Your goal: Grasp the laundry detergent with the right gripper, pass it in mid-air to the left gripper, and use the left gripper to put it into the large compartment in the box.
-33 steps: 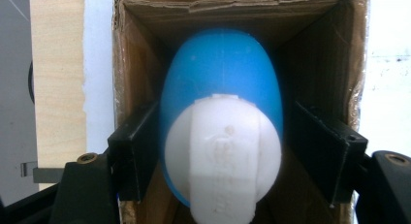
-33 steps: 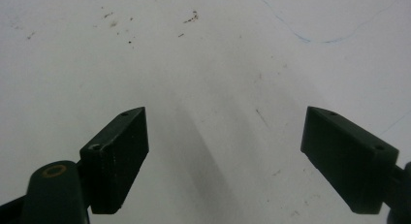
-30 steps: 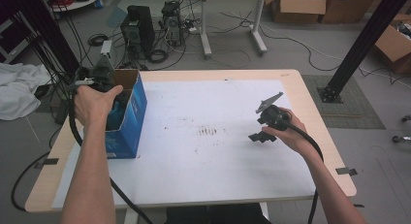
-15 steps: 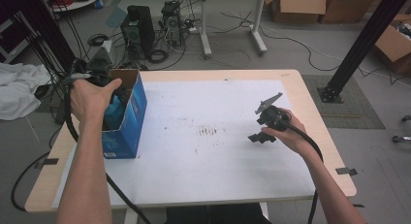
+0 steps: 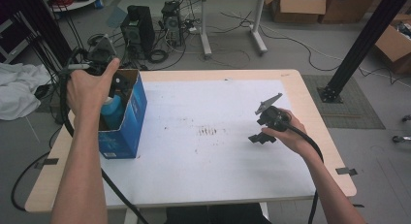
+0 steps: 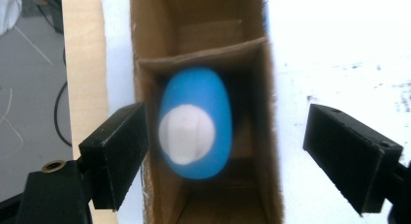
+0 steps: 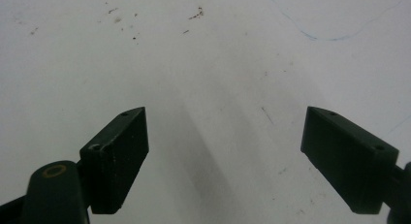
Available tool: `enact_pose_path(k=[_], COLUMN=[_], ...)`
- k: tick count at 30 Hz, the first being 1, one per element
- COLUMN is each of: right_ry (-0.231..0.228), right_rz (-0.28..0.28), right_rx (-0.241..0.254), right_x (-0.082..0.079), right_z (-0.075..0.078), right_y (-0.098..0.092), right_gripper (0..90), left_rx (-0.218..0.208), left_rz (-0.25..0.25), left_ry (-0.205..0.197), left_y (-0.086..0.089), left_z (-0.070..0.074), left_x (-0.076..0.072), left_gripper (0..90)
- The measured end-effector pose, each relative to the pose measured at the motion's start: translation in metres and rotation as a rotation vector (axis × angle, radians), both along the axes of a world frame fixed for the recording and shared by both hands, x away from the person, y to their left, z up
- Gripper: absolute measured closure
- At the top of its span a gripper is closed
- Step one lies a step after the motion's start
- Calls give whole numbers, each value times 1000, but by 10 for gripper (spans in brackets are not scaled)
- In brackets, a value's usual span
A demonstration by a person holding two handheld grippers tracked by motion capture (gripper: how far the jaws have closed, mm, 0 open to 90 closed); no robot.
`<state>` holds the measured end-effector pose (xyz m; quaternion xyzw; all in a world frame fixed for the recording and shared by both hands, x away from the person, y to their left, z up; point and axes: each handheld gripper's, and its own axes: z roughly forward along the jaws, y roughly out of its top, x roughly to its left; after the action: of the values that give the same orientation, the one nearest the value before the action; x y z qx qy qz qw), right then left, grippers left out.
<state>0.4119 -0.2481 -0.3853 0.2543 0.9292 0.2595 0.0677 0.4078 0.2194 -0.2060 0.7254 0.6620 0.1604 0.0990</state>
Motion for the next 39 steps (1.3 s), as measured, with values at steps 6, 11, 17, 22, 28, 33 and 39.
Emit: enact_pose_path(k=[6,11,17,22,28,33,39], right_ry=[0,-3,-1,-1,3,0,-6], right_rz=[-4,-3,-6,-9,-8,-7,-8], right_rx=[-1,-2,-8,-13,-21,-25,-28], right_x=[0,-1,-3,-4,-5,-5,-7], right_z=[1,2,4,6,8,10,17], right_y=[-1,-2,-5,-7,-7,-7,-5], right_gripper=[171,171,171,171,171,171,171], left_rx=[29,52,52,29,22,28,11], left_rz=[-73,-150,-298,-473,-602,-680,-719], left_ry=[-48,-82,-84,-45,-2,33,89], left_y=[-23,-45,-76,-105,-125,-134,-142], left_z=[23,36,44,37,25,13,-22], left_x=[-3,-5,-6,-5,-4,-2,5], left_gripper=[172,171,171,171,173,172,172])
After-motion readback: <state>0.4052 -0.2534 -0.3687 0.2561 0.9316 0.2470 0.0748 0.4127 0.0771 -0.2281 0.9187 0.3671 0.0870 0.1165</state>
